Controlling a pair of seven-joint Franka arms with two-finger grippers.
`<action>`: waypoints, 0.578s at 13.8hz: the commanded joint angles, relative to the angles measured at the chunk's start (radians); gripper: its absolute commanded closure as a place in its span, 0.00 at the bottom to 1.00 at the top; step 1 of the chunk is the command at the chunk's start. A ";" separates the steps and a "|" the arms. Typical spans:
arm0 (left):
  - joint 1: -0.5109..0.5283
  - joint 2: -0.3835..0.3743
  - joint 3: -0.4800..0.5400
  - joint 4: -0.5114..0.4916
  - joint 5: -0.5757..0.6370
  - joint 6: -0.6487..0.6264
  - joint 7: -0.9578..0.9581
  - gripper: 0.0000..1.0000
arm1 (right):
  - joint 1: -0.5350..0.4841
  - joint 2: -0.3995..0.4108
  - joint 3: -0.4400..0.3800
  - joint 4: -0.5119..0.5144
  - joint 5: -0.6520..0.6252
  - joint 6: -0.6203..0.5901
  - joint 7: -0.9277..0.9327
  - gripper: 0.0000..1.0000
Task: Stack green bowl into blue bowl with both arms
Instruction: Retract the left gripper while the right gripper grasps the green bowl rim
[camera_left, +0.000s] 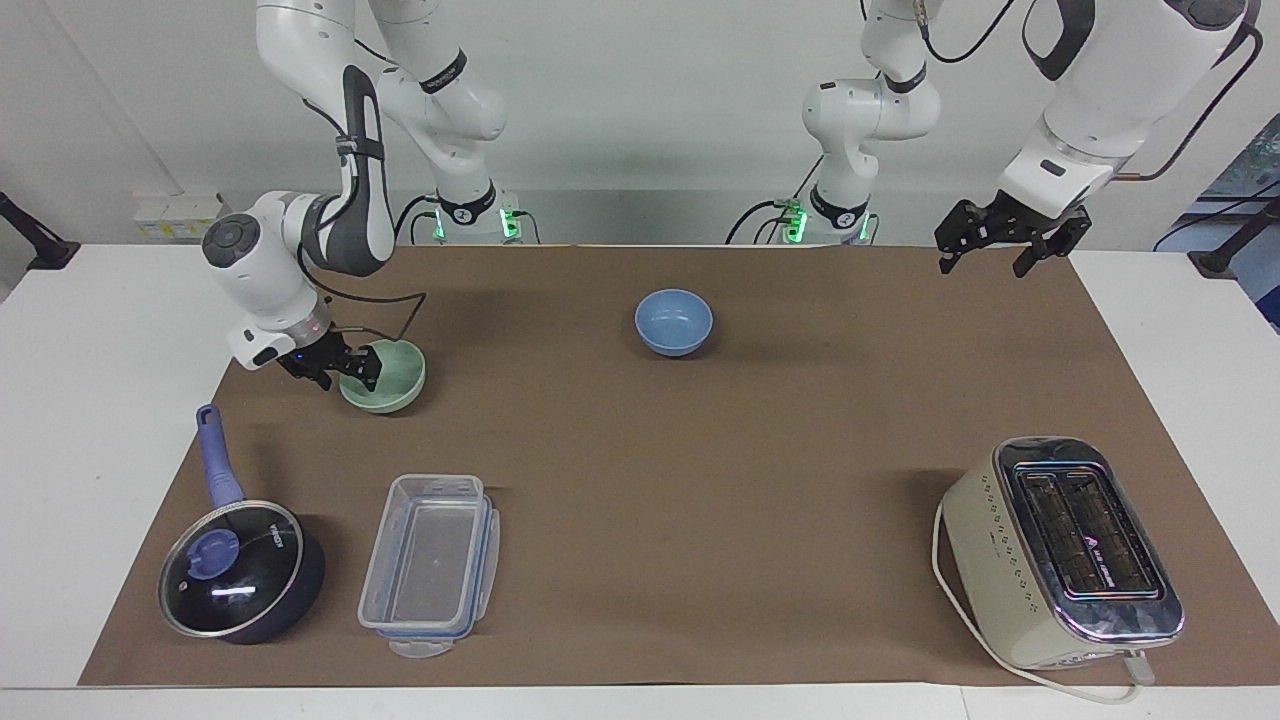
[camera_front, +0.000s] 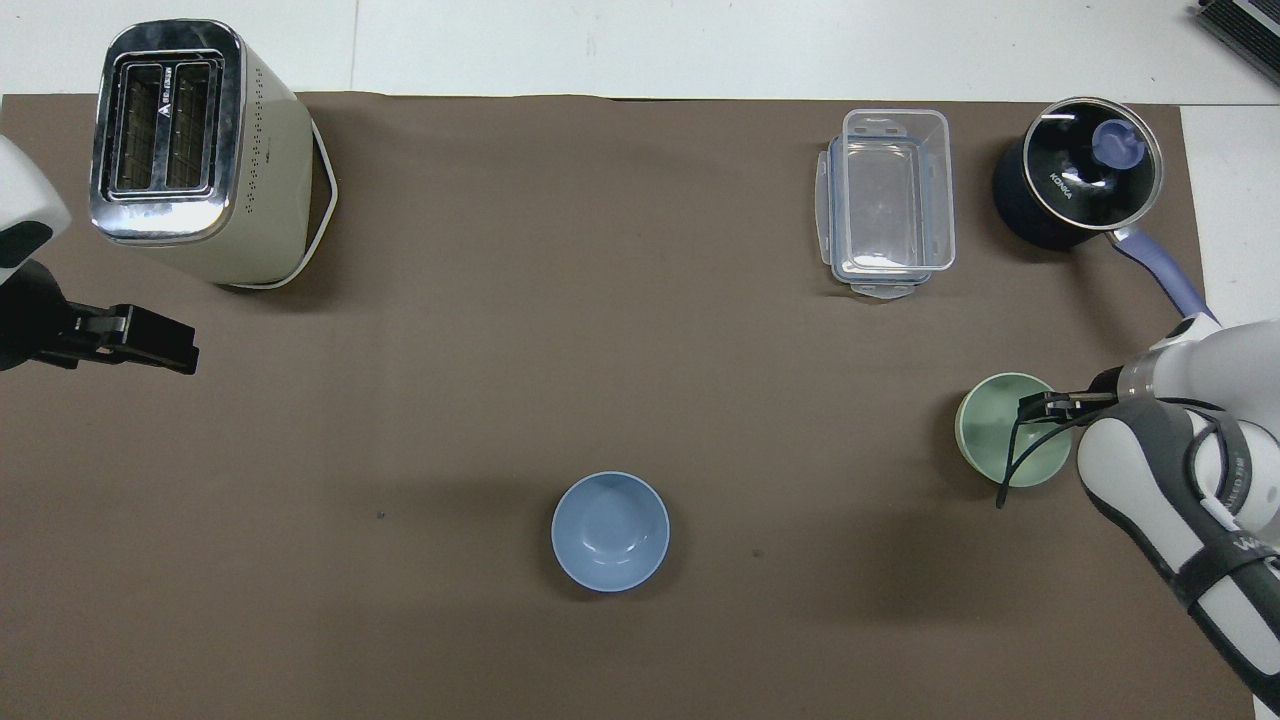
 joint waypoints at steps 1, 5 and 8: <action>0.009 0.004 -0.008 0.011 0.021 -0.017 0.002 0.00 | -0.011 -0.014 0.007 -0.005 0.010 -0.026 -0.035 0.34; 0.009 0.004 -0.008 0.011 0.021 -0.017 0.002 0.00 | -0.011 -0.019 0.007 0.013 0.011 -0.066 -0.075 0.61; 0.009 0.004 -0.008 0.012 0.021 -0.017 0.002 0.00 | -0.011 -0.022 0.007 0.026 0.011 -0.072 -0.076 0.86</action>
